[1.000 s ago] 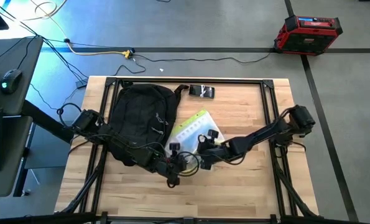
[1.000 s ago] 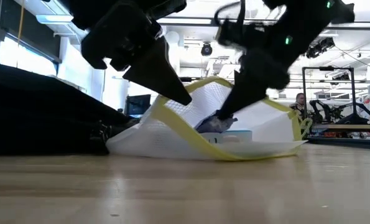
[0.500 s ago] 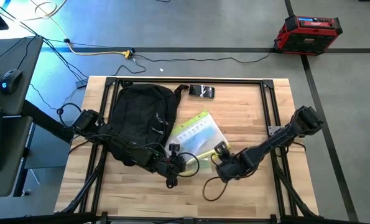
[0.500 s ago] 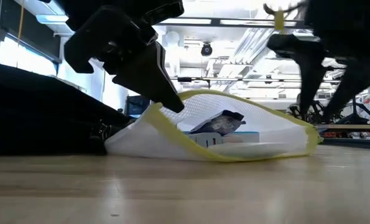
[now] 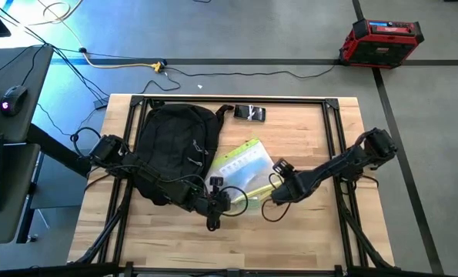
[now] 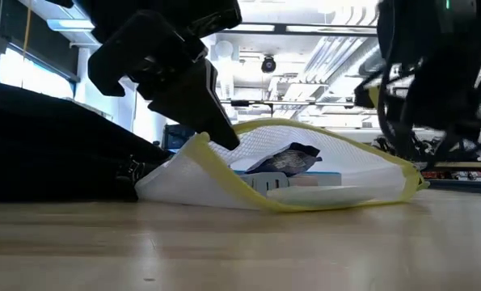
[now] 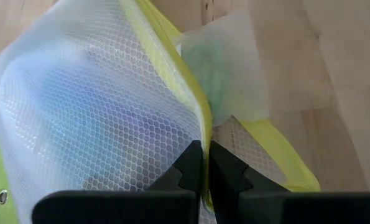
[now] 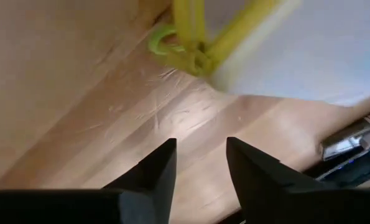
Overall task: Unpack backpack
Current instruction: Adjust the items in the transparent zip bag
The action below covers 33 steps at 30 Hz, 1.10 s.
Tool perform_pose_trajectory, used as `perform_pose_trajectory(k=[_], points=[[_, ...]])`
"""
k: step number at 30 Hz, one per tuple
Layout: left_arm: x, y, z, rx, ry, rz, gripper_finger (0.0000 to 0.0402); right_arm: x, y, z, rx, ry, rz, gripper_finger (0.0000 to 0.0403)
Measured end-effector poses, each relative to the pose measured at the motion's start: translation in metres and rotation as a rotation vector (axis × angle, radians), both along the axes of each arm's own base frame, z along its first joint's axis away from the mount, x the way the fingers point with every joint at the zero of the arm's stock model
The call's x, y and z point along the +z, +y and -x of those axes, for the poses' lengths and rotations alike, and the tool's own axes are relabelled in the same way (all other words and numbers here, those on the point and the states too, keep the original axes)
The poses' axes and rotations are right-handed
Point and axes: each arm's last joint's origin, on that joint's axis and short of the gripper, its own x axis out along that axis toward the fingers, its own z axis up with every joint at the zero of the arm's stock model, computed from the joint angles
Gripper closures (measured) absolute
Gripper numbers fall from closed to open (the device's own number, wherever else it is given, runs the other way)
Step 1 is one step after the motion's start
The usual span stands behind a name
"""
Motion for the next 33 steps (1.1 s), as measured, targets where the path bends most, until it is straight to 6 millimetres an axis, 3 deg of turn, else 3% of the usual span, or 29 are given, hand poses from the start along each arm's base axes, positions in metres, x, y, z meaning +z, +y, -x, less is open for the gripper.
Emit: perform_pose_trajectory(k=[7,13,18,24,33], points=[[0.000,0.000,0.000,0.001,0.000,0.000,0.0402,-0.020,0.000,-0.001,0.014,-0.145,-0.013,0.0236],[0.000,0.001,0.000,-0.019,0.004,-0.034,0.0402,-0.019,0.012,-0.004,-0.025,-0.271,-0.019,0.0236],[-0.002,0.015,-0.003,-0.033,0.054,-0.094,0.0402,-0.016,0.033,-0.011,-0.080,-0.441,-0.135,0.0283],[-0.006,0.047,-0.008,-0.006,0.136,-0.162,0.0402,-0.016,0.057,-0.001,-0.184,-0.543,-0.236,0.0389],[0.001,0.091,-0.028,-0.133,0.089,-0.257,0.0402,-0.015,0.102,0.023,-0.329,-0.716,-0.398,0.0402]])
